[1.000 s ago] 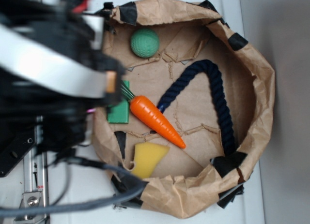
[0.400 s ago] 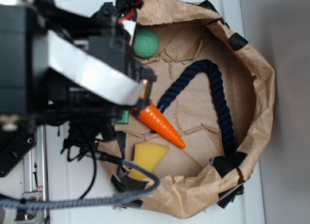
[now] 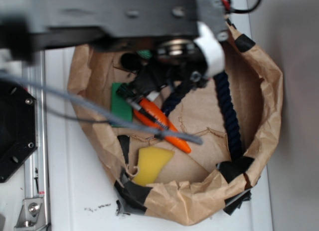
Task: Grab the green ball.
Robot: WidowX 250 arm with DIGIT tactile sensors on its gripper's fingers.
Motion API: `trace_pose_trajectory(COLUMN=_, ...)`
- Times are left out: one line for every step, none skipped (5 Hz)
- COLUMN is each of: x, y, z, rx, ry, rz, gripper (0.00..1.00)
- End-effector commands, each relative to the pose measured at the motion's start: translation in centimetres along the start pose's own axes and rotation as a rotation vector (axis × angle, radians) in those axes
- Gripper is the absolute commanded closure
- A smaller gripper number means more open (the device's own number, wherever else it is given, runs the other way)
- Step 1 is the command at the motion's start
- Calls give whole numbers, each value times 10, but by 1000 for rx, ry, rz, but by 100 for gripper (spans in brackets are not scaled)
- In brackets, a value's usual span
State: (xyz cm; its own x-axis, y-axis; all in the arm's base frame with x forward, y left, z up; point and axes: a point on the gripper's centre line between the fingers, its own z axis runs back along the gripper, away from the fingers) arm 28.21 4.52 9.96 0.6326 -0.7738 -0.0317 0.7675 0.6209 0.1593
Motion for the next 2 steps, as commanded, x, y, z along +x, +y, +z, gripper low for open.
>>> trace_pose_trajectory(x=3, y=6, z=-32, rx=51, ry=46, rz=-318, gripper=0)
trace_pose_trajectory(x=0, y=-20, z=-23, rx=77, ry=27, rz=-414, gripper=0)
